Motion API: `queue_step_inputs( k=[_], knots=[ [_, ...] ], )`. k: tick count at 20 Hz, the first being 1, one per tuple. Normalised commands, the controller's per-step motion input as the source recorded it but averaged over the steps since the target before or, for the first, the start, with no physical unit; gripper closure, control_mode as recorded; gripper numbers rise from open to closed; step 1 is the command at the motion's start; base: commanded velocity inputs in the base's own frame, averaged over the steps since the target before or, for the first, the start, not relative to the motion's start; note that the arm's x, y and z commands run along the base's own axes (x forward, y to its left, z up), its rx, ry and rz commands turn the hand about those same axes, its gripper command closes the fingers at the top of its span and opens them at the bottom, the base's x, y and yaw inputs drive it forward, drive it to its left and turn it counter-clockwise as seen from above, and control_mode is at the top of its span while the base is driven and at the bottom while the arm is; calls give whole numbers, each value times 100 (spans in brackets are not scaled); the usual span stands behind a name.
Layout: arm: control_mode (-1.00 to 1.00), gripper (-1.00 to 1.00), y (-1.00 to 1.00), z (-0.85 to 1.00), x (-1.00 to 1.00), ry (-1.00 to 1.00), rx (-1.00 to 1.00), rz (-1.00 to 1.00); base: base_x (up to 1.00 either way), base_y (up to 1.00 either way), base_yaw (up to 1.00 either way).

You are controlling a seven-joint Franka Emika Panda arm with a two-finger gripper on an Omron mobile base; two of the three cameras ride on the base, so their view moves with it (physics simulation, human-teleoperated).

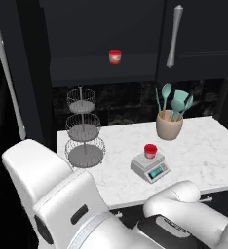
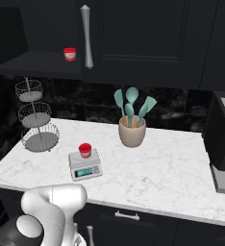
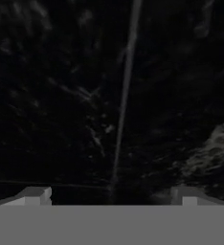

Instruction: Pick the jam and place it on the digital scale for weighing, and close the cabinet.

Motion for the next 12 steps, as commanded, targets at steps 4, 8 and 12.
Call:
queue_step_inputs(
  k=[4,8,12],
  knots=[
    [-100,-100,0,17,49,7,-2,-14,0,0,0],
    [-100,-100,1,0,57,12,-8,-14,0,0,0],
    [-100,-100,37,-21,52,5,-14,-11,0,0,0]
  ],
)
